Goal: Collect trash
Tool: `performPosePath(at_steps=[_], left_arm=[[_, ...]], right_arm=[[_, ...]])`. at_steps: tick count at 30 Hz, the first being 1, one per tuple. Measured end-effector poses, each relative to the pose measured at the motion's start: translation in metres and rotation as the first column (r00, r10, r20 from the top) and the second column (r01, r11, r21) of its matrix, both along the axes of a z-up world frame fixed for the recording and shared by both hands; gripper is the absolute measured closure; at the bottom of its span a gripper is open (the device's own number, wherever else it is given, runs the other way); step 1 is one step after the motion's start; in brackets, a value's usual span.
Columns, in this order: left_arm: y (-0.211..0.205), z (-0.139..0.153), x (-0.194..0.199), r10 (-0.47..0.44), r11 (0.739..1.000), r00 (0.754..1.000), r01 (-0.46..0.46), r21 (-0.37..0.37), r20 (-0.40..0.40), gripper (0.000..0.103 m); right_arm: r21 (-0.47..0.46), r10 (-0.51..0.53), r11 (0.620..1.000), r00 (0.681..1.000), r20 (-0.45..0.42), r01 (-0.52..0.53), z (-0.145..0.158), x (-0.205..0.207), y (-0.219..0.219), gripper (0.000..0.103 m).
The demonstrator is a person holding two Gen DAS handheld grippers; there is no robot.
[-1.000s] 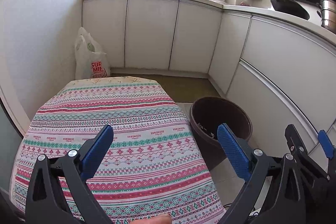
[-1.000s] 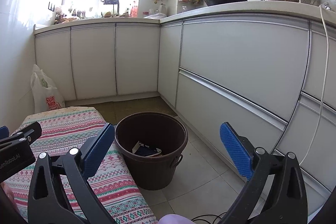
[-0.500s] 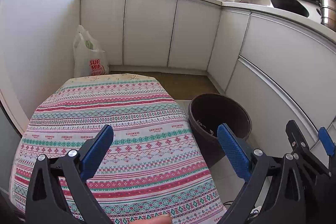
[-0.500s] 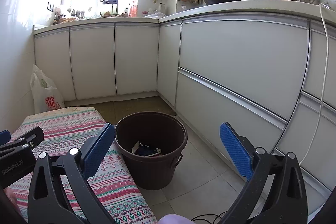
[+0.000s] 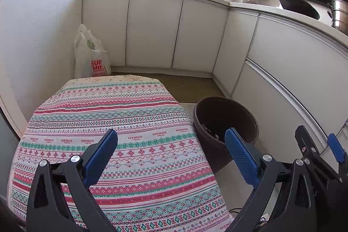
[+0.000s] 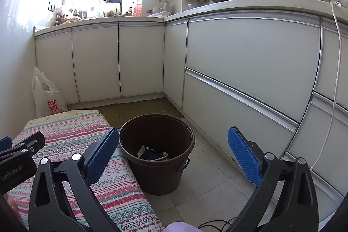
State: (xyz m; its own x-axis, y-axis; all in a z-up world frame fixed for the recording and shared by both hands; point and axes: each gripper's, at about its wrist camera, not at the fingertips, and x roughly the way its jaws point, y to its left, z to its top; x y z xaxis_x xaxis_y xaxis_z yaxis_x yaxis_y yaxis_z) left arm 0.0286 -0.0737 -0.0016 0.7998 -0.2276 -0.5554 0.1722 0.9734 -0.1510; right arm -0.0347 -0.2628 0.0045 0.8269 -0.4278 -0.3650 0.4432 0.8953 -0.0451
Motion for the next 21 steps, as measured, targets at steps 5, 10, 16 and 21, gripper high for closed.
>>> performPosePath(at_steps=[5, 10, 16, 21], left_arm=[[-0.006, 0.001, -0.004, -0.034, 0.999, 0.999, 0.033, 0.026, 0.035, 0.020], [-0.011, 0.000, -0.004, -0.062, 0.998, 0.997, 0.061, 0.034, 0.042, 0.021], [-0.013, 0.000, -0.005, -0.055, 0.998, 0.998, 0.054, 0.032, 0.030, 0.013], [-0.010, 0.002, -0.005, -0.037, 0.999, 0.999, 0.037, 0.023, 0.028, 0.010]], right_arm=[[0.008, -0.002, 1.000, 1.000, -0.002, 0.002, -0.001, 0.000, -0.002, 0.007], [0.014, -0.008, 1.000, 1.000, -0.002, 0.008, -0.002, 0.000, -0.003, 0.007], [0.013, -0.012, 1.000, 1.000, 0.000, 0.012, -0.002, -0.001, -0.004, 0.007], [0.012, -0.012, 1.000, 1.000, -0.003, 0.012, -0.003, -0.002, -0.003, 0.007]])
